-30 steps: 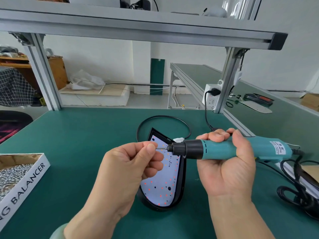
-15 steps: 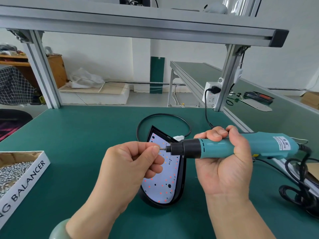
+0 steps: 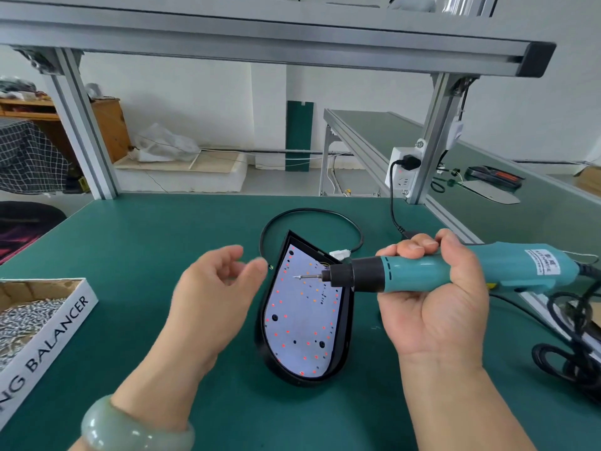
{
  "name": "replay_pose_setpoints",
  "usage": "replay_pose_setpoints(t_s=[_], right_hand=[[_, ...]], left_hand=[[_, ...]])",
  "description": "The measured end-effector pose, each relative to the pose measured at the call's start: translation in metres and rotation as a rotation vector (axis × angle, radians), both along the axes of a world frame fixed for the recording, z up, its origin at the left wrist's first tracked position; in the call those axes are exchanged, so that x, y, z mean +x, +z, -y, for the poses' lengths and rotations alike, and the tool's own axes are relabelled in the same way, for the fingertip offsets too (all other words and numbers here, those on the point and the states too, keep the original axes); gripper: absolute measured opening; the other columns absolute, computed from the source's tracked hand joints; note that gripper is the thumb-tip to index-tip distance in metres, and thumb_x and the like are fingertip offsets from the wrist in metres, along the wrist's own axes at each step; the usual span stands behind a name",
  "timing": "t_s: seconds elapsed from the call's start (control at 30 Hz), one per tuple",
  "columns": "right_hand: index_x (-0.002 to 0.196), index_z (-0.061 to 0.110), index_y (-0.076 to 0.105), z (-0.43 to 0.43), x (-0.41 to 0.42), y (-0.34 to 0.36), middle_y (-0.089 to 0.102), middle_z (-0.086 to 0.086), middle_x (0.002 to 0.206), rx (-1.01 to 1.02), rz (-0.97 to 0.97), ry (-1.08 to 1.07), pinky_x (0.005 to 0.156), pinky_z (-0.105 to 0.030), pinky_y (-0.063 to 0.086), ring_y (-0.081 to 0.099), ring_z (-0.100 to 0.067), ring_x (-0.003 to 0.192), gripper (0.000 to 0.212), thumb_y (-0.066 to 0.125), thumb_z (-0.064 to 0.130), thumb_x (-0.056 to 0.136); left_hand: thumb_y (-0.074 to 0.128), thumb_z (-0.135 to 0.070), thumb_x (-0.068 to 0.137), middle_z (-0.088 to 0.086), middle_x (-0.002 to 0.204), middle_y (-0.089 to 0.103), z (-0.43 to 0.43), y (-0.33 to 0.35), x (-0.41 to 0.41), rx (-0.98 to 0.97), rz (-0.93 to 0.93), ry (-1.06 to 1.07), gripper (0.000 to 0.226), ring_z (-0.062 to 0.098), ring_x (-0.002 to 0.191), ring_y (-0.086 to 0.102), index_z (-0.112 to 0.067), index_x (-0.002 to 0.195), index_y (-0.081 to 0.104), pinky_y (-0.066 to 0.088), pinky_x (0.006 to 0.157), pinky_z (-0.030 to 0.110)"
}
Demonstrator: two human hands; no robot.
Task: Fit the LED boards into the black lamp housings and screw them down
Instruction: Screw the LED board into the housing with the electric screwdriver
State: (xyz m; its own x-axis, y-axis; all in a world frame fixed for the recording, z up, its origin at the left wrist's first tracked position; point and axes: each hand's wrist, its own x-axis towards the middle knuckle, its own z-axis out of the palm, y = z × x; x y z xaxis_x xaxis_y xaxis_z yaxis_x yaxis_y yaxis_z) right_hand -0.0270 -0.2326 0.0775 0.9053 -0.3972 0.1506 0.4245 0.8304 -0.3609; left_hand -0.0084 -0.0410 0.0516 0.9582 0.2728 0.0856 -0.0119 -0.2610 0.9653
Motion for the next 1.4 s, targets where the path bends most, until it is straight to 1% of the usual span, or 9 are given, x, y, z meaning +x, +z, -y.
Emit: replay_pose_setpoints(t_s=[0.07, 0.13, 0.27, 0.37, 0.5, 0.67, 0.9, 1.07, 1.4], right_hand=[[0.083, 0.020, 0.049, 0.003, 0.003, -0.003, 0.047, 0.007, 0.063, -0.066, -0.060, -0.050, 0.062, -0.026, 0.047, 0.048, -0.011, 0.052, 0.011, 0.056, 0.014, 0.089], [0.080, 0.021, 0.048, 0.004, 0.005, -0.006, 0.045, 0.007, 0.062, -0.145, -0.096, -0.094, 0.062, -0.026, 0.043, 0.045, -0.012, 0.052, 0.015, 0.054, 0.015, 0.093], [0.074, 0.020, 0.048, 0.000, 0.008, -0.013, 0.044, 0.006, 0.060, -0.238, -0.118, -0.104, 0.057, -0.025, 0.041, 0.043, -0.013, 0.048, 0.021, 0.053, 0.013, 0.093], [0.066, 0.022, 0.052, -0.005, 0.009, -0.017, 0.042, 0.005, 0.058, -0.289, -0.116, -0.059, 0.055, -0.024, 0.039, 0.042, -0.013, 0.047, 0.027, 0.053, 0.007, 0.088], [0.065, 0.020, 0.054, -0.007, 0.008, -0.016, 0.042, 0.002, 0.056, -0.348, -0.124, -0.038, 0.051, -0.021, 0.040, 0.041, -0.015, 0.045, 0.014, 0.055, 0.008, 0.072], [0.066, 0.018, 0.053, -0.005, 0.006, -0.015, 0.041, 0.001, 0.055, -0.377, -0.146, -0.024, 0.051, -0.022, 0.039, 0.040, -0.016, 0.045, 0.011, 0.054, 0.007, 0.068], [0.067, 0.018, 0.051, -0.009, 0.006, -0.016, 0.040, 0.000, 0.056, -0.468, -0.110, -0.038, 0.053, -0.025, 0.038, 0.039, -0.017, 0.046, 0.011, 0.052, 0.007, 0.069], [0.055, 0.025, 0.054, -0.016, 0.004, -0.011, 0.041, 0.002, 0.053, -0.536, -0.049, -0.010, 0.051, -0.024, 0.038, 0.041, -0.015, 0.043, 0.025, 0.054, 0.008, 0.074], [0.049, 0.026, 0.050, -0.021, 0.005, -0.008, 0.038, 0.003, 0.048, -0.557, -0.039, -0.027, 0.049, -0.024, 0.037, 0.039, -0.014, 0.040, 0.032, 0.054, 0.006, 0.073]], left_hand=[[0.073, -0.045, 0.076, -0.005, 0.097, 0.072, 0.003, -0.003, 0.003, 0.018, -0.225, -0.173, 0.050, 0.018, 0.089, 0.067, -0.019, 0.117, 0.063, 0.053, 0.083, 0.037], [0.070, -0.048, 0.069, -0.001, 0.085, 0.073, 0.008, -0.003, 0.001, 0.086, -0.379, -0.325, 0.041, 0.019, 0.068, 0.060, -0.016, 0.095, 0.070, 0.046, 0.067, 0.030], [0.060, -0.033, 0.064, 0.001, 0.059, 0.048, 0.015, -0.003, 0.002, 0.363, -0.399, -0.359, 0.025, 0.019, 0.055, 0.037, -0.009, 0.066, 0.054, 0.030, 0.059, 0.027], [0.060, -0.022, 0.076, 0.004, 0.065, 0.048, 0.019, -0.003, 0.004, 0.397, -0.385, -0.339, 0.019, 0.019, 0.059, 0.037, -0.004, 0.073, 0.056, 0.030, 0.060, 0.029], [0.060, -0.021, 0.078, 0.006, 0.070, 0.052, 0.018, -0.008, 0.007, 0.402, -0.378, -0.322, 0.029, 0.020, 0.061, 0.040, 0.006, 0.087, 0.058, 0.033, 0.061, 0.029], [0.060, -0.017, 0.079, 0.004, 0.063, 0.042, 0.020, -0.005, 0.004, 0.404, -0.368, -0.334, 0.022, 0.020, 0.059, 0.032, -0.010, 0.067, 0.043, 0.026, 0.056, 0.026], [0.059, -0.017, 0.080, 0.002, 0.060, 0.037, 0.020, -0.005, 0.002, 0.439, -0.337, -0.324, 0.027, 0.020, 0.054, 0.027, -0.012, 0.065, 0.037, 0.022, 0.048, 0.023], [0.057, -0.017, 0.081, 0.009, 0.069, 0.044, 0.021, -0.009, 0.003, 0.434, -0.332, -0.321, 0.017, 0.021, 0.063, 0.034, -0.009, 0.072, 0.046, 0.028, 0.059, 0.029], [0.057, -0.014, 0.081, 0.009, 0.067, 0.041, 0.025, -0.009, 0.005, 0.466, -0.304, -0.299, 0.018, 0.022, 0.060, 0.030, -0.009, 0.071, 0.043, 0.025, 0.054, 0.027]])
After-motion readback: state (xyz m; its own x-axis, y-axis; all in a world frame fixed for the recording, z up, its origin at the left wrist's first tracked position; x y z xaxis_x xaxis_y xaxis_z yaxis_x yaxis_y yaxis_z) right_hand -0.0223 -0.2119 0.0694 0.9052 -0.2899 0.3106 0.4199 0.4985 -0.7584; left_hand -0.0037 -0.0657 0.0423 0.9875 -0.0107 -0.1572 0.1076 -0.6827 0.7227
